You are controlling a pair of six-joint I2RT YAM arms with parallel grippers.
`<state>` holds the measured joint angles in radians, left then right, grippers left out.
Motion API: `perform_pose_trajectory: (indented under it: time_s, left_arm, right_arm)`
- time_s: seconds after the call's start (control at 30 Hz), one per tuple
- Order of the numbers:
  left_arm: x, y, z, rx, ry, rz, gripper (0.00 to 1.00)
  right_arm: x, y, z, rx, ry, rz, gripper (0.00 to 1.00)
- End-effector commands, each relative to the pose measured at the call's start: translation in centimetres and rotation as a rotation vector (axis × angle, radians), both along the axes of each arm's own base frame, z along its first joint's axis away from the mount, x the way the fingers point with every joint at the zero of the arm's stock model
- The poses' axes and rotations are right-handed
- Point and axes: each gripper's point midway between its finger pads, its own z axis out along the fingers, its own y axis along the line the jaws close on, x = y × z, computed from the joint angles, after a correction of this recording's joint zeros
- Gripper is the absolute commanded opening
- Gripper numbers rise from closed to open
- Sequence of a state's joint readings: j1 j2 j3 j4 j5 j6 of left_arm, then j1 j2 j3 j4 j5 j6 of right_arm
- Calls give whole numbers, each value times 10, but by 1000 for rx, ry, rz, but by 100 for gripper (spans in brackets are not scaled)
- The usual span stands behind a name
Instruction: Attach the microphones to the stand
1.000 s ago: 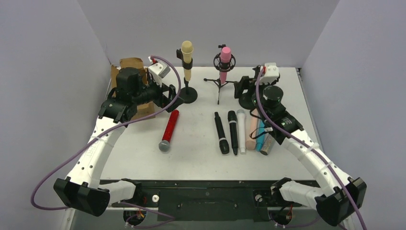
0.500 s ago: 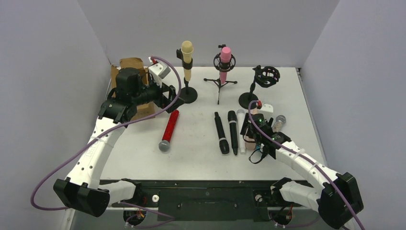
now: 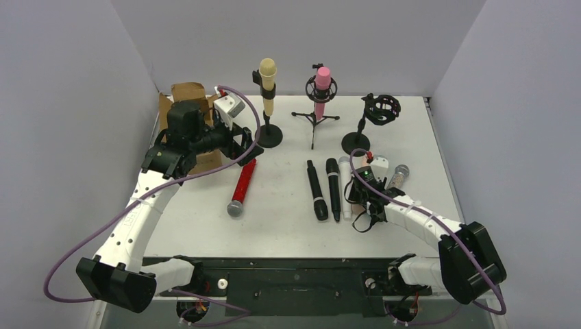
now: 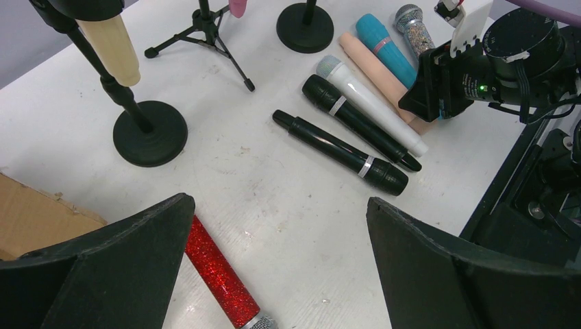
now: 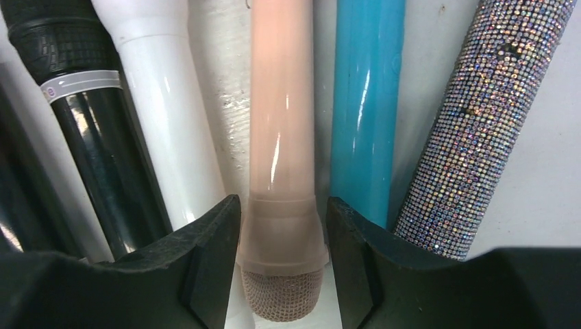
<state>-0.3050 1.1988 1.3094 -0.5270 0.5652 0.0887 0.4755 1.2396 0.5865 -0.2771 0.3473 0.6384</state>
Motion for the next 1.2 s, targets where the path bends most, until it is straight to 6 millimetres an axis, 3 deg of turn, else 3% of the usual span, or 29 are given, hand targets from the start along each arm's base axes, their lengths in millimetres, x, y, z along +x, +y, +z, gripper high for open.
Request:
perform_pose_trajectory:
  time_s: [0.0,0.43,0.53,0.63,0.73,0.9,1.0,1.17]
  left_arm:
    - [-2,-1,18,-19,-69,-21,96]
    - [-11,-5,26,-12,-120,-67,96]
    - [-14,-8,27,-9,-124,-82,96]
    - [-17,-11,26,1,-140,-112,96]
    - [-25,-19,29,10,-174,-169,96]
    - [-45,-38,32,100,-333,-322,96]
    - [-57,-49,28,188,-487,-408,96]
    - [-82,-74,22,392,-942,-570,96]
  right_arm:
    - [11,2,4,28,-39,-19,45]
    - [3,11,-22,57,72,-41,45]
    - [5,14,-18,72,61,-39,31]
    - [9,19,5,96,9,-23,12]
    - [13,24,37,115,-56,-3,1]
    - [4,39,107,194,-167,84,0]
    - [-15,68,132,320,-172,260,0]
    - [-52,113,174,480,-144,564,0]
